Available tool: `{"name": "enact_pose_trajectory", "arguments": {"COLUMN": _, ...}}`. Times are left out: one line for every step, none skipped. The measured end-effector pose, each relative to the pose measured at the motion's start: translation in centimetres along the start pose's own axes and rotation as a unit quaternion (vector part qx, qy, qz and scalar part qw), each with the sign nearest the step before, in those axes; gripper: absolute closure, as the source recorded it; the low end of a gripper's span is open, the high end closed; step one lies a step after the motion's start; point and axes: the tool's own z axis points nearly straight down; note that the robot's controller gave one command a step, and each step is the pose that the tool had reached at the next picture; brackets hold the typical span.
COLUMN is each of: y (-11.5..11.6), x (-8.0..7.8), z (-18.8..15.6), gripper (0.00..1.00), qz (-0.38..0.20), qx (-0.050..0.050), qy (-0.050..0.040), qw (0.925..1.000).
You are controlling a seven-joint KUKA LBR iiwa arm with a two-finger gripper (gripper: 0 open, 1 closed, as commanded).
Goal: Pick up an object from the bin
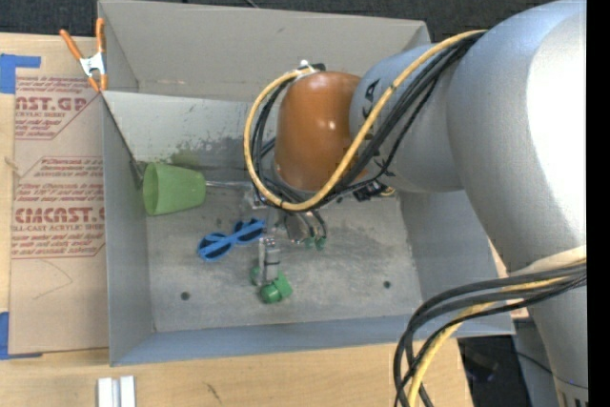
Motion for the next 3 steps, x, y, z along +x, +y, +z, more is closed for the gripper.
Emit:
{"name": "enact_pose_trajectory", "arguments": {"y": 0.00, "x": 0.00, "z": 0.00, "gripper": 1.00, "qz": 0.000, "qx": 0.000, "qy": 0.0000, "qw": 1.0000}}
{"name": "enact_pose_trajectory", "arguments": {"y": 0.00, "x": 0.00, "z": 0.00, "gripper": 0.00, "qz": 0.000, "qx": 0.000, "qy": 0.0000, "qw": 1.0000}}
{"name": "enact_pose_trajectory", "arguments": {"y": 0.00, "x": 0.00, "z": 0.00, "gripper": 1.00, "qz": 0.000, "qx": 0.000, "qy": 0.0000, "qw": 1.0000}}
